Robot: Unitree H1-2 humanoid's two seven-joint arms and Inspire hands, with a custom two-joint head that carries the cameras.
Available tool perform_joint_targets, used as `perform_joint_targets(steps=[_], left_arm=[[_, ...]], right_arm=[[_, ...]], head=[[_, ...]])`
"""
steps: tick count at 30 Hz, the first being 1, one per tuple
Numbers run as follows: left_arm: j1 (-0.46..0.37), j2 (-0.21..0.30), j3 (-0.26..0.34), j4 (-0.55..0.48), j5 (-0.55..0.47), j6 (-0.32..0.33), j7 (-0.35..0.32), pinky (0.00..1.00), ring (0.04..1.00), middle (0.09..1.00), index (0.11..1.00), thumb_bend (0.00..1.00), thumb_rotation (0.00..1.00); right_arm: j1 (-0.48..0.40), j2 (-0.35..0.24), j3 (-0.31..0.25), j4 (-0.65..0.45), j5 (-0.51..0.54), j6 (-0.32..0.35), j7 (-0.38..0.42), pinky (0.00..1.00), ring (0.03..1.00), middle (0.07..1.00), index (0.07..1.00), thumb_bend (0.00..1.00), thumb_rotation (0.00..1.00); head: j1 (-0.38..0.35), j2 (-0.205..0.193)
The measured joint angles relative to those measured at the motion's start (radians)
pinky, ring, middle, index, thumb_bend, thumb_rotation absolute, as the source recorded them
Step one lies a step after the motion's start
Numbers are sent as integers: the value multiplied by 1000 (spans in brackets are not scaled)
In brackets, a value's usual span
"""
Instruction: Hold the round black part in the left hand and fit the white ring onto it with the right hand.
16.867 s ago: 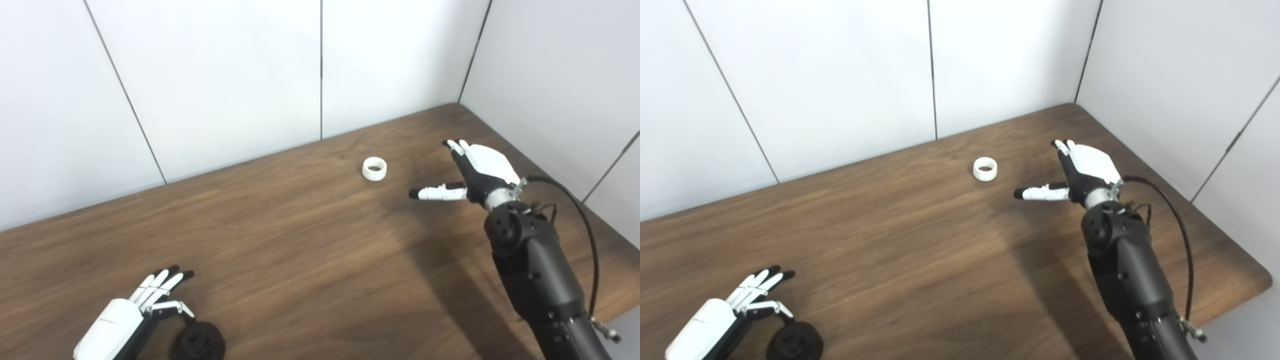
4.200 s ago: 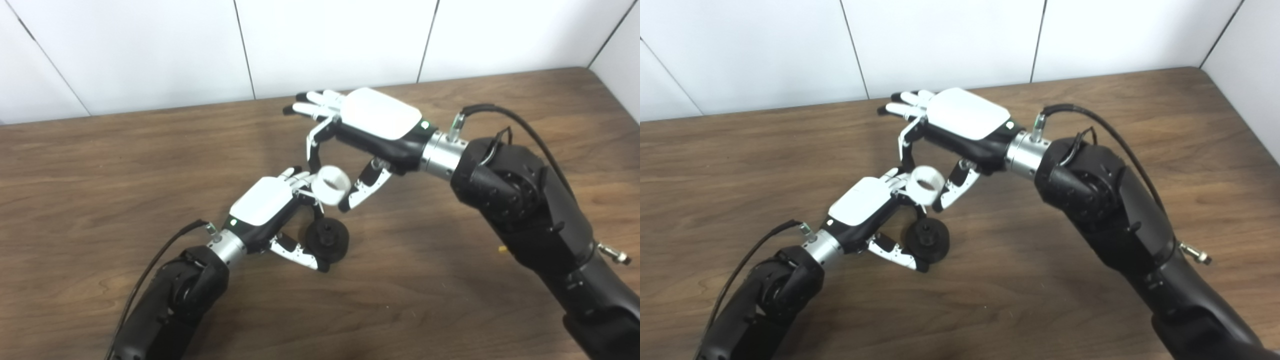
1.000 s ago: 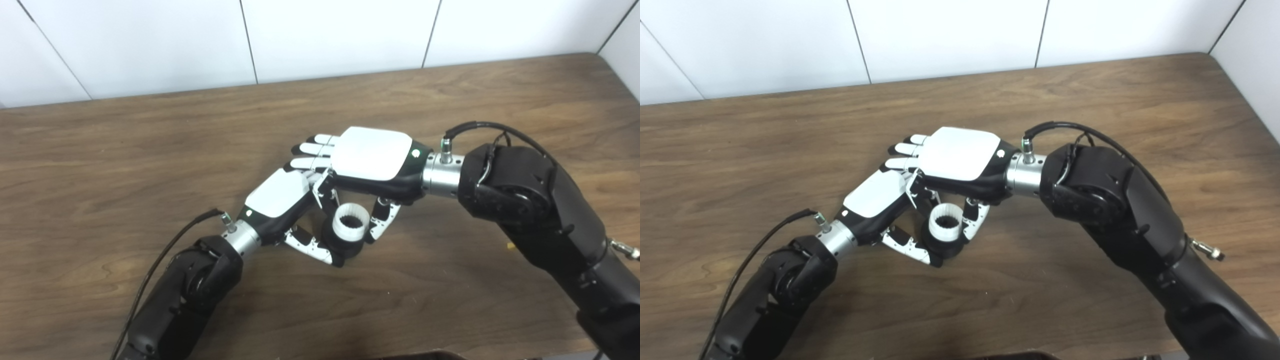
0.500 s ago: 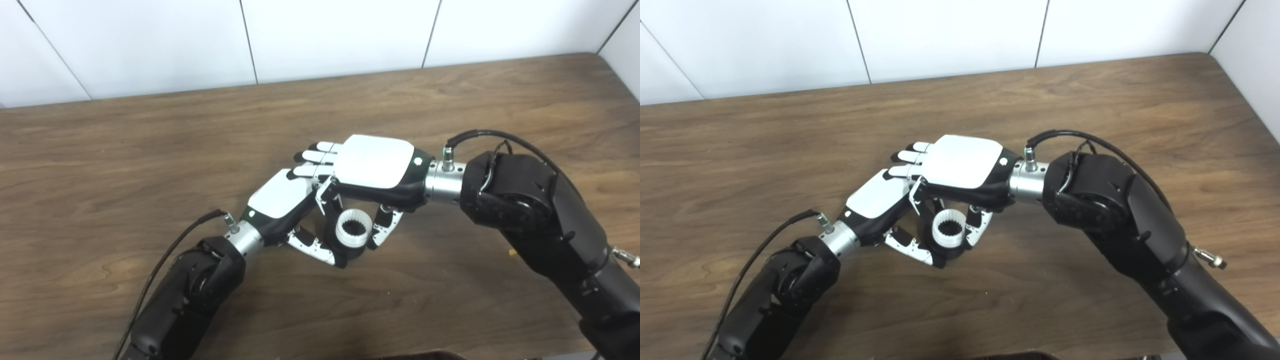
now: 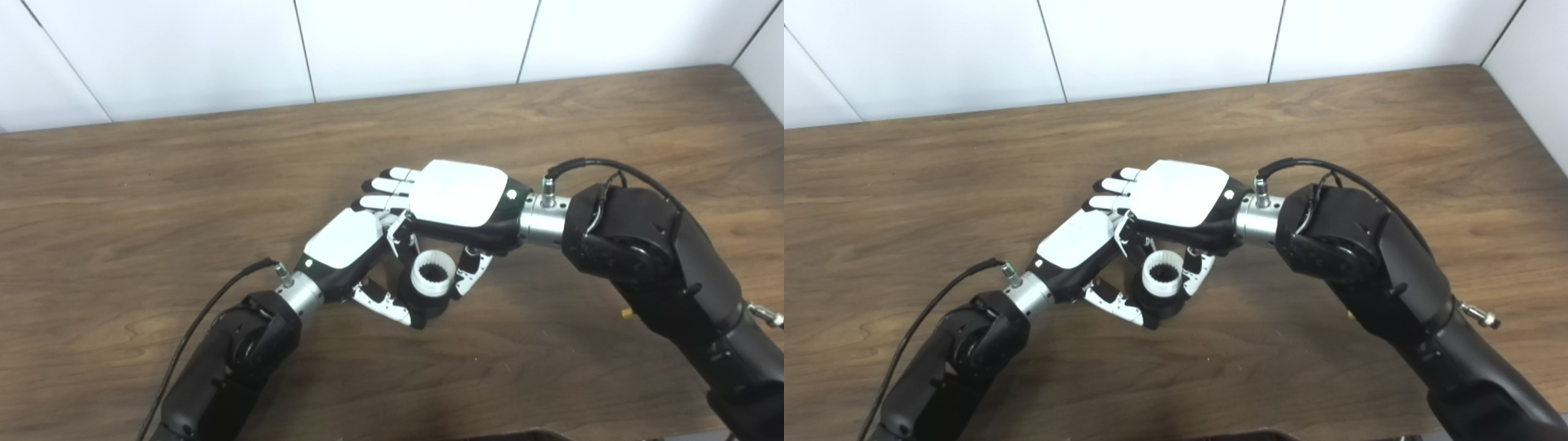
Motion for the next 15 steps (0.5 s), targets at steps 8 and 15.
perform_joint_targets(steps=[8, 15], left_arm=[[4, -5, 0, -1, 2, 1, 1, 1000, 937, 925, 478, 518, 51], [5, -11, 0, -1, 9, 1, 1, 1000, 942, 933, 478, 517, 51]], right_arm=[[1, 0, -8, 13, -5, -30, -27, 1000, 1000, 956, 481, 516, 129], [2, 0, -8, 13, -4, -30, -27, 1000, 1000, 961, 481, 514, 128]], head=[[9, -2], [31, 0]])
